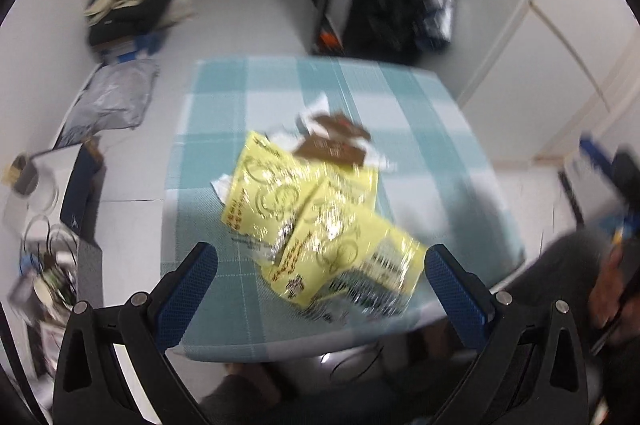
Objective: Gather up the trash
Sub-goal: 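Lower the left gripper onto the yellow wrappers and grasp one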
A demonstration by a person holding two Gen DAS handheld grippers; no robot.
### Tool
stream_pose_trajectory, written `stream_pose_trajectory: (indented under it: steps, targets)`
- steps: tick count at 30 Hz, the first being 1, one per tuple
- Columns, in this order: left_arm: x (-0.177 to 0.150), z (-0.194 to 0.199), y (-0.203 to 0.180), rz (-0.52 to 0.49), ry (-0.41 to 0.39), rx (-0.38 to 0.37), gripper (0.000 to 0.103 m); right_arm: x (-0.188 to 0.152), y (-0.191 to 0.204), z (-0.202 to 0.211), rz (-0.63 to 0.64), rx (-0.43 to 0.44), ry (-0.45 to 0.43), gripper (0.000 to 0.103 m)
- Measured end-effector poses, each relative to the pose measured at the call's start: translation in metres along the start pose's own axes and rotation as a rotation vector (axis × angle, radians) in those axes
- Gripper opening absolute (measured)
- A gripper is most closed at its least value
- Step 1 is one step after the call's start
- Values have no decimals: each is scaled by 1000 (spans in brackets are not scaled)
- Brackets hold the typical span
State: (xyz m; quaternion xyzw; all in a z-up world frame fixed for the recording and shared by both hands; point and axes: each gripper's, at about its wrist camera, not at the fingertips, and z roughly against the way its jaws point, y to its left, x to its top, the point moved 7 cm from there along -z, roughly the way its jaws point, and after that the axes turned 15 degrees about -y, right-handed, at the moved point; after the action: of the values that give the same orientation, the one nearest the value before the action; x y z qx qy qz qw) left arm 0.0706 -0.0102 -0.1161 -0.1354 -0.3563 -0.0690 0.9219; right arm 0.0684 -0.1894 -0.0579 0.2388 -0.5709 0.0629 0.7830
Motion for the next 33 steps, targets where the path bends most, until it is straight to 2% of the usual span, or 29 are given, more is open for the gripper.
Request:
stream_pose_trajectory:
  steps: [2, 4, 8, 9, 10, 15, 18, 24, 27, 28, 33]
  targets:
    - [-8, -9, 2, -30, 64, -19, 102, -1, -1, -3, 4, -4, 10, 103]
    - [-13, -16, 9, -10, 105, -35, 101, -2, -1, -5, 9, -4, 16, 103]
    - [-16, -23, 16, 25, 138, -50, 97, -3, -3, -9, 16, -3, 28, 103]
    - [-16, -23, 16, 27, 145, -54, 93, -3, -3, -10, 15, -2, 31, 103]
    - [-16, -23, 16, 28, 152, -58, 85, -4, -3, -11, 15, -1, 36, 103]
    - [-21, -34, 12, -6, 179, -57, 69, -4, -2, -12, 19, 5, 42, 103]
    - [-23, -37, 10, -42, 186, -41, 63, -4, -1, -12, 23, 10, 43, 103]
    - [-32, -51, 10, -115, 225, 22, 36, -3, 0, -8, 35, 1, 35, 103]
    - [-35, -52, 10, -140, 224, 50, 27, -3, -2, -7, 41, -20, 38, 103]
    - [-35, -52, 10, -139, 224, 59, 19, -3, -3, -7, 37, -22, 39, 103]
    - [-32, -47, 8, -158, 198, 77, 7, -2, -9, -3, 17, -37, 35, 103]
